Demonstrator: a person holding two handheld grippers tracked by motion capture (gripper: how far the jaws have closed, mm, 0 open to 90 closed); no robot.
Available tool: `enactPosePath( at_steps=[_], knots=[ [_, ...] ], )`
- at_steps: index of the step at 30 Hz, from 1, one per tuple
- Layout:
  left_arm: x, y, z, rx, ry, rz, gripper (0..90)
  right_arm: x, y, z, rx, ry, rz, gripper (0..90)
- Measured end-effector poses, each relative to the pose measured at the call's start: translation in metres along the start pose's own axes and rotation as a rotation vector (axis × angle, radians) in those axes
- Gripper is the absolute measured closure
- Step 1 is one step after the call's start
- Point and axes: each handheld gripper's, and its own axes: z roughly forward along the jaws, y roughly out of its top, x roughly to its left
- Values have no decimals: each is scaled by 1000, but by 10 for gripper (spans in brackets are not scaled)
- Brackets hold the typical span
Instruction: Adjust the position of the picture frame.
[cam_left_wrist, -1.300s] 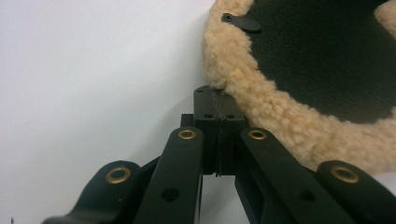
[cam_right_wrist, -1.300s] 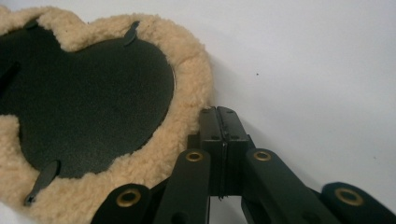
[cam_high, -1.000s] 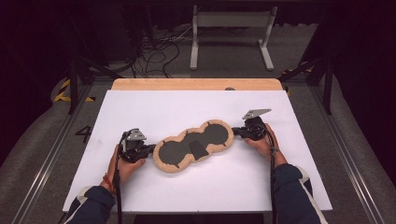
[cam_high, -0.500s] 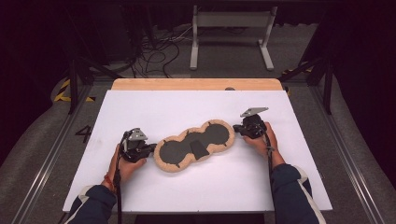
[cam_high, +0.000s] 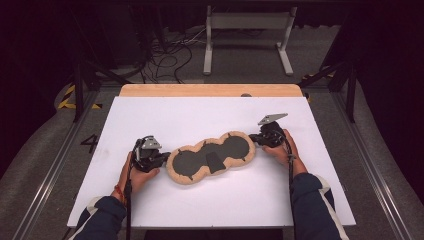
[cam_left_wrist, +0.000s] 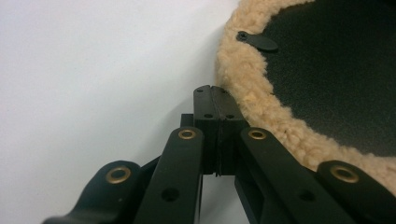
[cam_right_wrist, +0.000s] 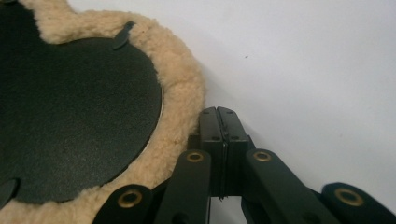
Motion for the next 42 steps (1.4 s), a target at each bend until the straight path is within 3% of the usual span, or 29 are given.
enactPosePath(
  at_steps=[6,15,17,25,26,30,36,40,42],
  knots=[
    [-2,3,3,5,-7,12,900,8,-20,-15,-28,38,4,900],
    [-3,7,9,-9,-25,27,900,22,-36,-33,-6,12,3,900],
    [-1,12,11,6,-46,20,899,24,-40,-37,-9,2,10,900],
    [0,20,20,-10,-14,42,888,29,-54,-48,-28,-15,27,900],
    [1,19,20,-13,-25,29,869,30,-56,-49,-33,-15,34,900],
    [3,16,15,-14,-28,16,838,31,-59,-51,-41,-21,43,900],
    [-6,1,-17,-78,-85,9,840,40,-66,-58,-33,-43,30,900],
    [-21,-12,-22,-27,-86,64,838,47,-70,-67,-41,-36,14,900],
    [-26,-17,-25,-25,-95,62,834,55,-73,-71,-38,-41,3,900]
  ],
)
